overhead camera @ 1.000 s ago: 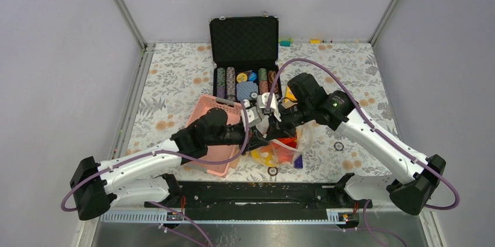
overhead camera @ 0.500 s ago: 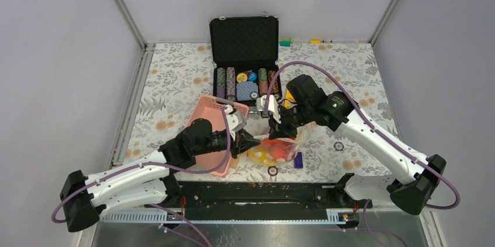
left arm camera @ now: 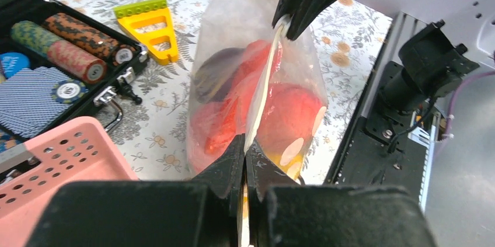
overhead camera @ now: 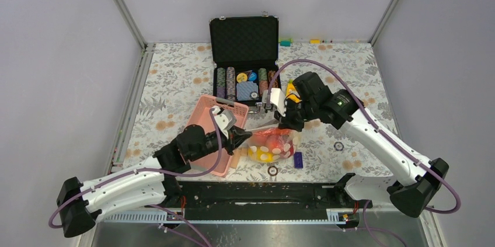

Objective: Place the food in the zip-top bag and seal the zipper
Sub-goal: Zip the zipper food storage bag at the center of the board.

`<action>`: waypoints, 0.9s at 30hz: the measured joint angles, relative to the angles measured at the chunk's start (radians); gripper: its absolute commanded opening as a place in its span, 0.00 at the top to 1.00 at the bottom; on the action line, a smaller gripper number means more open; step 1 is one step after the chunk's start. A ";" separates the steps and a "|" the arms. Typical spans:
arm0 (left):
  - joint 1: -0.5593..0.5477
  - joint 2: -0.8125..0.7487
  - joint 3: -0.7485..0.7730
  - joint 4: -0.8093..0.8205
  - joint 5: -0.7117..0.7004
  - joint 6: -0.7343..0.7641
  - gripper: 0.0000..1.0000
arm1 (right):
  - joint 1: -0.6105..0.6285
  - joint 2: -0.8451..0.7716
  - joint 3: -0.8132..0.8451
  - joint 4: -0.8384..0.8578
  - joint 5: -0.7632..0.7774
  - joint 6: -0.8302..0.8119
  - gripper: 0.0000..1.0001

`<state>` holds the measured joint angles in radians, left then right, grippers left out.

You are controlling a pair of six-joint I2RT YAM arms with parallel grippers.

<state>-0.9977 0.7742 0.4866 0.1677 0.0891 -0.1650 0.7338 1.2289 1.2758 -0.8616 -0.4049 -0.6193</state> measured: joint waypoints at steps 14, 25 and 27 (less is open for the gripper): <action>-0.002 -0.068 -0.039 0.035 -0.139 0.045 1.00 | -0.077 -0.042 0.038 -0.079 0.165 0.027 1.00; -0.002 -0.068 -0.056 0.062 -0.169 0.062 1.00 | -0.135 -0.008 0.115 -0.159 0.322 0.037 1.00; -0.002 -0.068 -0.060 0.067 -0.172 0.064 1.00 | -0.148 -0.002 0.119 -0.168 0.348 0.039 1.00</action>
<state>-0.9993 0.7067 0.4267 0.2348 -0.0830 -0.1013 0.5854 1.2274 1.3952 -1.0298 -0.0570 -0.5804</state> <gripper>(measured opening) 0.009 0.059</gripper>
